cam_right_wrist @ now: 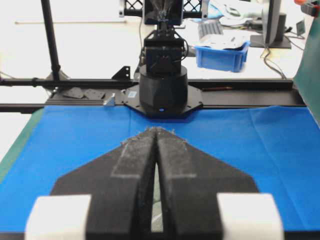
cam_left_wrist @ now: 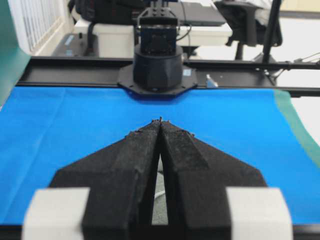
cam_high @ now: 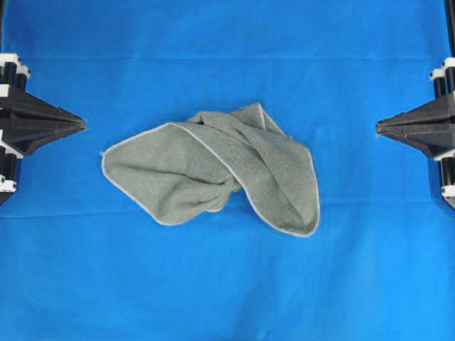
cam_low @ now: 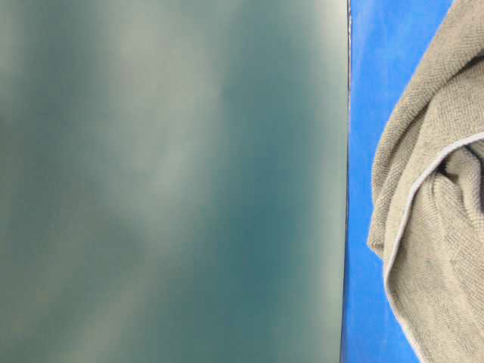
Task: Fold a large towel.
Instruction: 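Reach both grippers to opposite ends of the grey towel and grasp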
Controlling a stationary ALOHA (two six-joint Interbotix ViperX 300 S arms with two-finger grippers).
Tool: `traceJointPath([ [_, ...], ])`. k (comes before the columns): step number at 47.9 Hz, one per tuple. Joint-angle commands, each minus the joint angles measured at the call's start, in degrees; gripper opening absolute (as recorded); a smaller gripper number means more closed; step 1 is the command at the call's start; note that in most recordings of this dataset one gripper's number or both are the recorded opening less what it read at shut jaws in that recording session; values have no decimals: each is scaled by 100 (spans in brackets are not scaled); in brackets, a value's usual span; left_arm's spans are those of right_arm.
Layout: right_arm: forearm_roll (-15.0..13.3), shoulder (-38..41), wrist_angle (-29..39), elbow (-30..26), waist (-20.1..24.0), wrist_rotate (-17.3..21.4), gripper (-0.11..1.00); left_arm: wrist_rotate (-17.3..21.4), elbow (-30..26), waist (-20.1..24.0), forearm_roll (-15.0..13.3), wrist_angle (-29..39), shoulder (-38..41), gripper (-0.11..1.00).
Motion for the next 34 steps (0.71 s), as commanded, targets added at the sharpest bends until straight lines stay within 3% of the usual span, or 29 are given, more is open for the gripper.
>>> traceJointPath([
  [1,9,35,0,-141,44,26,0,-149,-167,-158,-290,527,70,0],
  [14,123,624,1863,-659,642,264,0,-466,-97,-185,-281,1881,149,0],
  [20,396,1187,1995,-659,958,686,0,-747,97,-176,-281,2013,404,0],
  [27,492,2118,2030,-765,1195,1345,1,-1063,272,-167,-281,1986,923,2],
  [30,492,2522,2074,-888,1222,1591,5,-1125,290,-167,-272,1960,1169,14],
  [34,475,3059,2224,-1116,1239,1775,30,-1134,325,-158,-246,1881,1573,38],
])
